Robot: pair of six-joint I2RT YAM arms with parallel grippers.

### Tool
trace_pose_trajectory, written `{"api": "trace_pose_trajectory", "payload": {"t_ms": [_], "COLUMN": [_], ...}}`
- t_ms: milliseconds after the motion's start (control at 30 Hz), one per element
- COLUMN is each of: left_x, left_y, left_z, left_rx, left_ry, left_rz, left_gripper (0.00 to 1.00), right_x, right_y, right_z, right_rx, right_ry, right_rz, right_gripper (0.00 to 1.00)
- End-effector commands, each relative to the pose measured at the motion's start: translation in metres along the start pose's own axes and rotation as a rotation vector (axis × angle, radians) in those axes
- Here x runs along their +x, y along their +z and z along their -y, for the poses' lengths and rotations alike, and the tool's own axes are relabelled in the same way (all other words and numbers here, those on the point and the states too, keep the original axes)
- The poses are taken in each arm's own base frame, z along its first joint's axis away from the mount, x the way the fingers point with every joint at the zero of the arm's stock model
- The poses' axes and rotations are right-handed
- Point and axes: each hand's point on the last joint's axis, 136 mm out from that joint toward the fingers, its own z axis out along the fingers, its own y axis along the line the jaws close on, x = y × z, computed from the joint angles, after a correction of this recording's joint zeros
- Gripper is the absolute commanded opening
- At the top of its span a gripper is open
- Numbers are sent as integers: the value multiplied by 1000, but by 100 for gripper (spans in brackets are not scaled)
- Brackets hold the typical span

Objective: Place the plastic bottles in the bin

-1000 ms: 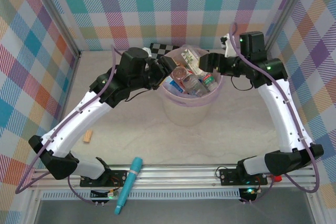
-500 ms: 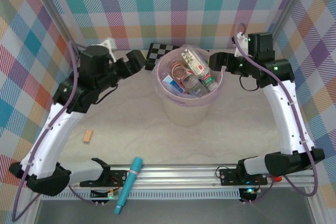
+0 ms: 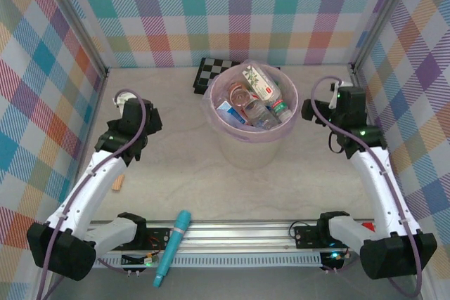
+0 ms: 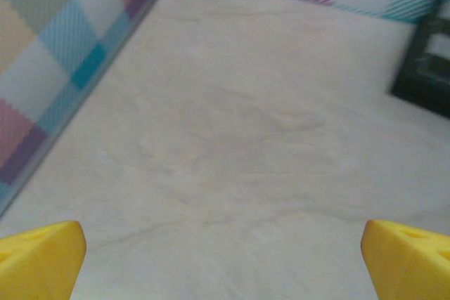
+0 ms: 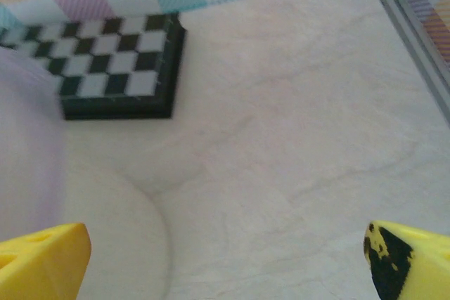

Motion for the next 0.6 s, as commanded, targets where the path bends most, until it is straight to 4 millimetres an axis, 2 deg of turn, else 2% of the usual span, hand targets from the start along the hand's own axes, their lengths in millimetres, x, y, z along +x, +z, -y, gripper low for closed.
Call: {"api": "trace_pose_trajectory", "payload": {"t_ms": [0,100,267,400,567], "left_x": [-12,0,15,32,35], "left_y": [20,41,63,79,95], "left_z": [-12,-10,-6,-10,-14], "left_rx": [-83,-93,-61,-49,-62], "left_ry": [37,55,52,52,12], "left_rz": [102,105,129,126,177], "left_gripper": [100,100,100,100,100], "right_x": [10,28,49,72,88], "right_y": [27,45,70,92,110], "right_z": [15,24,43,46,52], "right_rx": [51,70,100,91,105], "right_ry": [-56,-31,55,44,13], "right_rz": [54,48,30,11,35], "right_gripper": [99,100,99,99,100]}}
